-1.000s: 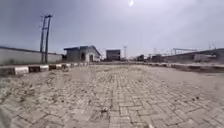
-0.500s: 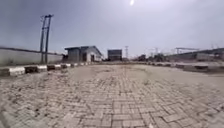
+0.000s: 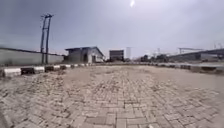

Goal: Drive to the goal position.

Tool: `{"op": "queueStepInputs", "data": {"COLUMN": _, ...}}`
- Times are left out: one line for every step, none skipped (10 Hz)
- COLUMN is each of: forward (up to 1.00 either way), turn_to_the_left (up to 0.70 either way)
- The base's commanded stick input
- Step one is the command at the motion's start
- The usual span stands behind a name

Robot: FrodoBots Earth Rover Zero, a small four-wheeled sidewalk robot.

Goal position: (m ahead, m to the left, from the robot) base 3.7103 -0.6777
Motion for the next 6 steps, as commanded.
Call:
{"op": "queueStepInputs", "data": {"forward": 1.0, "turn_to_the_left": 0.0}}
{"op": "queueStepInputs", "data": {"forward": 1.0, "turn_to_the_left": 0.0}}
{"op": "queueStepInputs", "data": {"forward": 1.0, "turn_to_the_left": 0.0}}
{"op": "queueStepInputs", "data": {"forward": 1.0, "turn_to_the_left": 0.0}}
{"op": "queueStepInputs", "data": {"forward": 1.0, "turn_to_the_left": 0.0}}
{"op": "queueStepInputs", "data": {"forward": 1.0, "turn_to_the_left": 0.0}}
